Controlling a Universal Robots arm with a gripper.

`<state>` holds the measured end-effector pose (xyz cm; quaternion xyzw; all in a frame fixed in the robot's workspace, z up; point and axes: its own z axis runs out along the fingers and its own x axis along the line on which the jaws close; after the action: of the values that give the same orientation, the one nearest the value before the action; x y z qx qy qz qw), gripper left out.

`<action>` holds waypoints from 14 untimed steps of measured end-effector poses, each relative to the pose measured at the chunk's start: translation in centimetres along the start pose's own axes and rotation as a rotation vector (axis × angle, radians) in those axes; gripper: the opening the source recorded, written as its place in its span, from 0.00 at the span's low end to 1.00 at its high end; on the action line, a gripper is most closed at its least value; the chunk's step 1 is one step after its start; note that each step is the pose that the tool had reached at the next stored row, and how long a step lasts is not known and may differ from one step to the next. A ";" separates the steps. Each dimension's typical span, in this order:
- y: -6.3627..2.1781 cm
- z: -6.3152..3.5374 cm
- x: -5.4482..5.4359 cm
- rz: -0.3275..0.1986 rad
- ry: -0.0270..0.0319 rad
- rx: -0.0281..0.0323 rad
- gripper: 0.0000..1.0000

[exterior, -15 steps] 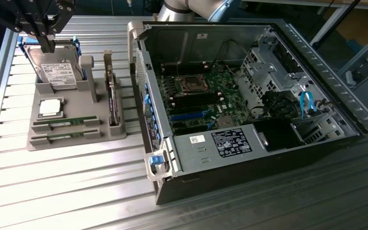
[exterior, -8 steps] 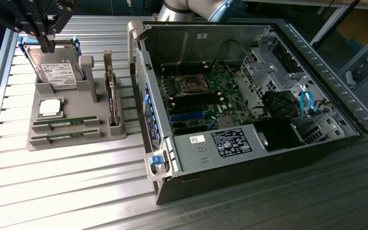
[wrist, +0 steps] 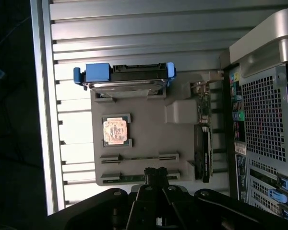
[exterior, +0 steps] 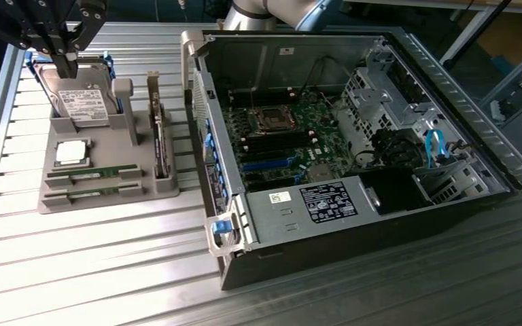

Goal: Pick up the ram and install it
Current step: 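Reach for the ram, then pick up the ram and move it above insertion slot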

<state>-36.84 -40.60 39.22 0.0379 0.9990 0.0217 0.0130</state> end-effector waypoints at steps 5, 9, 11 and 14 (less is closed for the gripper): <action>-0.10 -0.01 0.0 0.000 0.0000 0.0000 0.10; -0.10 0.00 0.0 0.000 0.0000 0.0000 0.10; -0.10 0.00 0.0 0.000 0.0000 0.0000 0.10; -0.10 0.00 0.0 0.000 0.0000 0.0000 0.10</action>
<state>-36.84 -40.70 39.22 0.0378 0.9990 0.0217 0.0130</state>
